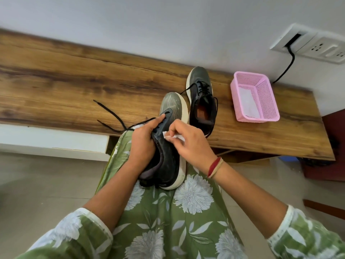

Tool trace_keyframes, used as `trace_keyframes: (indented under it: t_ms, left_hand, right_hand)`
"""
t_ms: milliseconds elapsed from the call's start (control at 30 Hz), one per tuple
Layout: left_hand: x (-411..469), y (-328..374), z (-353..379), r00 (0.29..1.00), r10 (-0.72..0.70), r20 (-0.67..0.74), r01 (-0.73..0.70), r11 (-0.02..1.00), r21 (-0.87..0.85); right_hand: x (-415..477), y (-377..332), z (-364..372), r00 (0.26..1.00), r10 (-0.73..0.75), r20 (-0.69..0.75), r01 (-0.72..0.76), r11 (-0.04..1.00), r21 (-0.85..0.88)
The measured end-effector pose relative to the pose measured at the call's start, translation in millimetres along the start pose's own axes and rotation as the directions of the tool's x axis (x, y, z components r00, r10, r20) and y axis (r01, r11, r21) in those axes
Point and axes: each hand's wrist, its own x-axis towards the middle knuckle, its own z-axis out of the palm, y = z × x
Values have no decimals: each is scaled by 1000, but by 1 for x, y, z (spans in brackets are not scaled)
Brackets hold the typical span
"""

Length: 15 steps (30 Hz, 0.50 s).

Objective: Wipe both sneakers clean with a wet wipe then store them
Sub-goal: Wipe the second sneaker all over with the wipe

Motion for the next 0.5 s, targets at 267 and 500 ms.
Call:
trace_keyframes:
  t_ms: [267, 500]
  left_hand:
    - [-1, 4, 3, 999, 28, 17, -29, 997, 69]
    - [1, -1, 5, 999, 36, 30, -38, 996, 76]
  right_hand:
    - [41, 29, -9, 943, 258, -210, -256, 966, 37]
    - [21, 9, -1, 980, 153, -129, -155, 988, -5]
